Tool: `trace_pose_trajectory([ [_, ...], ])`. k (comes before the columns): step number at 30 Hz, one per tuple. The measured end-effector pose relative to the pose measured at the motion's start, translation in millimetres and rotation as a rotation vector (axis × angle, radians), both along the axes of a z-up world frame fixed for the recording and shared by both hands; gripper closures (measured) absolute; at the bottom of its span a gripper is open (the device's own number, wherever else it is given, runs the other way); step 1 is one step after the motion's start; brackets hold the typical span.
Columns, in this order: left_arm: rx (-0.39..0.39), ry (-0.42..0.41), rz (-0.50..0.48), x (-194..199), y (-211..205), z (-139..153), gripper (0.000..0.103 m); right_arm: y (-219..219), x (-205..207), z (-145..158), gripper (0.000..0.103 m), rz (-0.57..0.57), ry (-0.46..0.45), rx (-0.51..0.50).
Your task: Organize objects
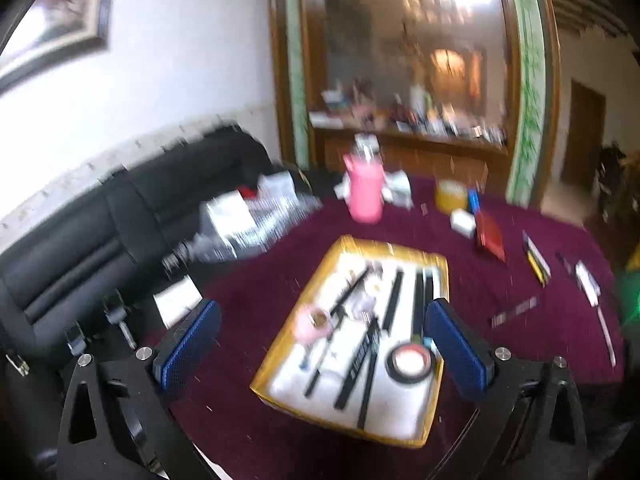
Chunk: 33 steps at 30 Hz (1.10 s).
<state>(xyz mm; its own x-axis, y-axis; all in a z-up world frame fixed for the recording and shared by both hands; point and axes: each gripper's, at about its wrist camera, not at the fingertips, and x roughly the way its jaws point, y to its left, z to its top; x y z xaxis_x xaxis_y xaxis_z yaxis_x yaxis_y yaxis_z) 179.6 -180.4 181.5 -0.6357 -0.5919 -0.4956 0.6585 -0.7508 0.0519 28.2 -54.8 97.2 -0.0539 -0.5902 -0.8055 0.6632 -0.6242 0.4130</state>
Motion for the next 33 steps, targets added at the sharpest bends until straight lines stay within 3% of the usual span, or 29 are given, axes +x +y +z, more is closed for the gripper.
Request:
trace_pose_trajectory([
  [4, -0.055, 0.071, 0.029, 13.4, 6.8, 23.9, 0.001, 3.8, 9.3, 12.1, 0.078, 0.018, 0.071, -0.014],
  [9, -0.034, 0.131, -0.01, 25.1, 11.8, 46.1, 0.001, 7.9, 20.6, 31.3, 0.077, 0.037, 0.164, -0.038],
  [15, -0.116, 0.125, 0.032, 28.6, 25.3, 60.9, 0.001, 16.9, 33.4, 54.2, 0.07, 0.019, 0.316, -0.077],
  [20, -0.173, 0.069, 0.117, 27.7, 30.3, 56.0, 0.001, 19.4, 45.7, 68.2, 0.042, -0.003, 0.475, -0.083],
  [24, -0.145, -0.04, 0.163, 18.1, 20.3, 34.8, 0.001, 10.0, 49.3, 60.7, 0.041, 0.036, 0.479, -0.052],
  [33, 0.029, -0.132, 0.147, 11.8, -2.0, -7.2, 0.001, -8.0, 57.4, 37.7, 0.041, 0.094, 0.447, 0.027],
])
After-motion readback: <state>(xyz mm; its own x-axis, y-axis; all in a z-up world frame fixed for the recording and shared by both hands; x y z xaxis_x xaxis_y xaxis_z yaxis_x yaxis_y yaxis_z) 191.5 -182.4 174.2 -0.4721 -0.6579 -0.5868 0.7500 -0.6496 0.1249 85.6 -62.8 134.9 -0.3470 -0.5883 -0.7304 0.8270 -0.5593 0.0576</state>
